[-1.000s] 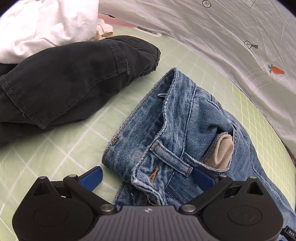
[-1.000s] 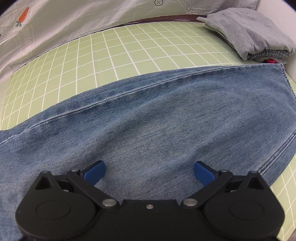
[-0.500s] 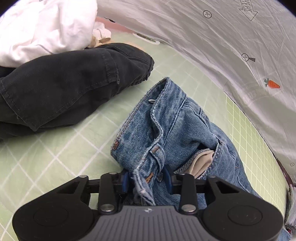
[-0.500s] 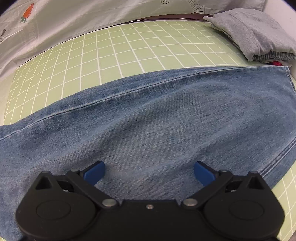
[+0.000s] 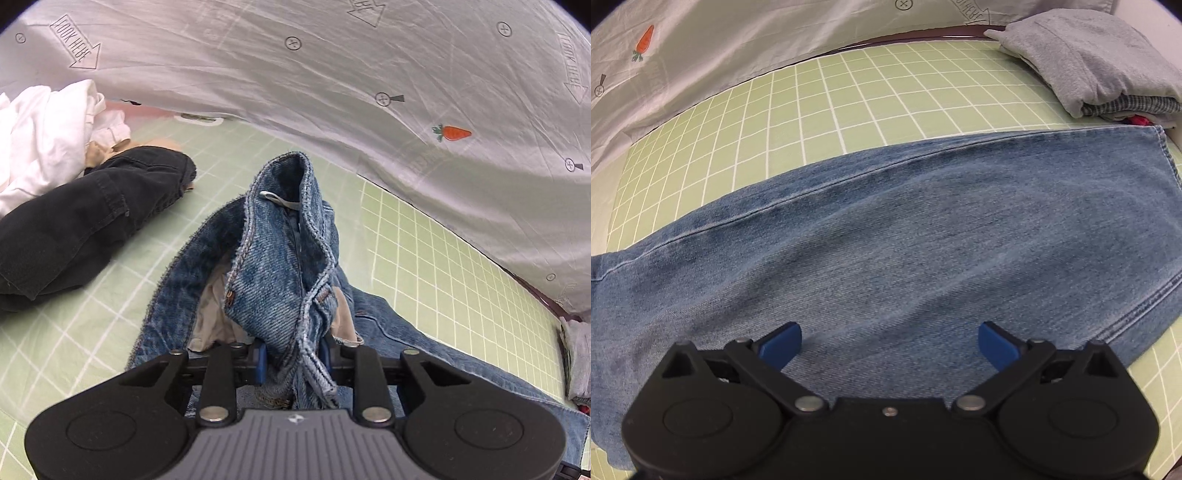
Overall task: Fold clothes
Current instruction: 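Grasp the waistband with the left gripper and lift it, then fold the waistband over onto the legs with the left gripper and release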
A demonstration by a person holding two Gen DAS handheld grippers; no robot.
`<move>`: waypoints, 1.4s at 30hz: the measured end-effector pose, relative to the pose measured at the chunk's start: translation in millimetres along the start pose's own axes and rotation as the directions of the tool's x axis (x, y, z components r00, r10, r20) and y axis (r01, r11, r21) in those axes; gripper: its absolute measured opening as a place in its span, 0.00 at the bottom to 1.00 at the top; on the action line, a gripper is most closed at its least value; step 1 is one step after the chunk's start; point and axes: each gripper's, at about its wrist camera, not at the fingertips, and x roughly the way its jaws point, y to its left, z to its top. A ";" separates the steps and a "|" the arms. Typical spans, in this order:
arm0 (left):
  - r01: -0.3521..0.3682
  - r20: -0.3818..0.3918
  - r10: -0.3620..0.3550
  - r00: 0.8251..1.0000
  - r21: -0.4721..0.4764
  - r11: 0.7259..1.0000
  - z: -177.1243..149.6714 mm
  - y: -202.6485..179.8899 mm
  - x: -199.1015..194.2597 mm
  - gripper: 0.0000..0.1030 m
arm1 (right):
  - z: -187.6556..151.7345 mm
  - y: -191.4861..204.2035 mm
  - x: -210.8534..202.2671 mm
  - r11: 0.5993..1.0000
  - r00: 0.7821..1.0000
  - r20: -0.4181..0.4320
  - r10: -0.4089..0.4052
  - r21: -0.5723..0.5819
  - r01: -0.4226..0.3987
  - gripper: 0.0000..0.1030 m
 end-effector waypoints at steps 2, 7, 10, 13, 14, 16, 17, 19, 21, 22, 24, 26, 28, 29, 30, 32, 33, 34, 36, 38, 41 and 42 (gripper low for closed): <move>0.008 -0.003 -0.008 1.000 0.029 1.000 -1.4 -12.6 -0.4 0.26 | -3.3 -7.4 -3.1 1.000 1.000 0.005 0.001 0.016 -0.001 1.00; 0.042 -0.022 -0.040 0.999 0.105 0.994 -8.0 -40.6 3.4 0.25 | -8.6 -21.8 -5.5 0.999 1.000 0.008 0.005 0.048 -0.005 1.00; 0.078 -0.042 -0.073 0.996 0.151 0.985 -14.8 -58.5 8.4 0.25 | -7.5 -31.0 -2.5 0.998 1.000 0.008 0.002 0.057 -0.002 1.00; 0.116 -0.068 -0.104 0.992 0.198 0.973 -23.7 -77.2 15.2 0.24 | -8.5 -39.4 -3.2 0.998 1.000 0.009 -0.004 0.066 0.003 1.00; 0.131 -0.085 -0.116 0.990 0.215 0.968 -28.6 -84.5 19.4 0.24 | -8.1 -41.9 -3.2 0.998 1.000 0.009 -0.007 0.070 0.006 1.00; 0.149 -0.123 -0.120 0.985 0.266 0.952 -38.9 -101.4 29.3 0.24 | -7.1 -46.1 -3.4 0.997 1.000 0.009 -0.011 0.075 0.011 1.00; 0.157 -0.143 -0.120 0.983 0.292 0.943 -44.1 -110.0 34.2 0.24 | -7.1 -47.9 -3.4 0.997 1.000 0.008 -0.014 0.077 0.014 1.00; 0.137 -0.173 -0.081 0.982 0.342 0.930 -55.9 -125.0 49.0 0.26 | -7.5 -51.3 -2.9 0.996 1.000 0.005 -0.019 0.082 0.019 1.00; 0.114 -0.229 -0.023 0.973 0.391 0.913 -69.6 -138.5 71.4 0.35 | -8.2 -54.3 -2.1 0.996 1.000 0.000 -0.023 0.090 0.023 1.00; 0.113 -0.252 -0.008 0.968 0.407 0.906 -74.3 -143.2 79.6 0.41 | -7.8 -54.6 -1.4 0.995 1.000 -0.001 -0.024 0.093 0.024 1.00; 0.136 -0.289 -0.007 0.957 0.430 0.893 -80.8 -151.5 90.7 0.63 | -6.9 -55.1 0.0 0.995 1.000 -0.003 -0.025 0.101 0.025 1.00; 0.184 -0.329 -0.037 0.943 0.430 0.884 -81.7 -157.3 95.3 0.87 | -5.9 -54.9 -0.1 0.994 1.000 0.000 -0.026 0.108 0.026 1.00; 0.191 -0.351 -0.031 0.936 0.432 0.881 -80.7 -158.9 100.2 0.88 | -6.4 -54.7 0.2 0.993 1.000 0.003 -0.029 0.118 0.028 1.00; 0.191 -0.360 -0.025 0.933 0.433 0.881 -80.1 -159.5 102.7 0.90 | -7.1 -54.2 0.5 0.992 0.999 0.003 -0.032 0.122 0.031 1.00; 0.200 -0.372 -0.028 0.928 0.431 0.880 -80.3 -159.5 103.7 0.91 | -8.1 -52.6 0.4 0.992 0.999 0.006 -0.037 0.121 0.036 1.00; 0.206 -0.387 -0.028 0.922 0.429 0.880 -79.0 -160.0 104.8 0.93 | -10.8 -48.4 0.4 0.992 0.999 0.010 -0.052 0.116 0.050 1.00; 0.210 -0.396 -0.025 0.918 0.432 0.877 -78.3 -161.1 104.6 0.93 | -12.0 -45.7 0.4 0.992 0.998 0.012 -0.058 0.113 0.057 1.00; 0.214 -0.405 -0.021 0.914 0.437 0.874 -77.7 -162.4 104.2 0.93 | -13.1 -43.5 0.4 0.992 0.998 0.013 -0.062 0.109 0.060 1.00; 0.218 -0.414 -0.014 0.910 0.450 0.866 -76.7 -162.6 101.0 0.93 | -15.0 -39.5 0.4 0.993 0.998 0.015 -0.065 0.100 0.063 1.00; 0.216 -0.413 -0.008 0.911 0.460 0.861 -76.6 -162.9 96.3 0.93 | -15.6 -35.9 0.6 0.994 0.998 0.013 -0.063 0.090 0.062 1.00; 0.218 -0.401 -0.011 0.916 0.475 0.853 -78.4 -165.0 85.1 0.93 | -14.1 -32.6 1.2 0.996 0.999 0.008 -0.044 0.084 0.043 1.00; 0.222 -0.394 -0.019 0.919 0.477 0.851 -78.8 -166.2 78.9 0.92 | -13.1 -31.4 1.7 0.996 0.999 0.005 -0.034 0.079 0.033 1.00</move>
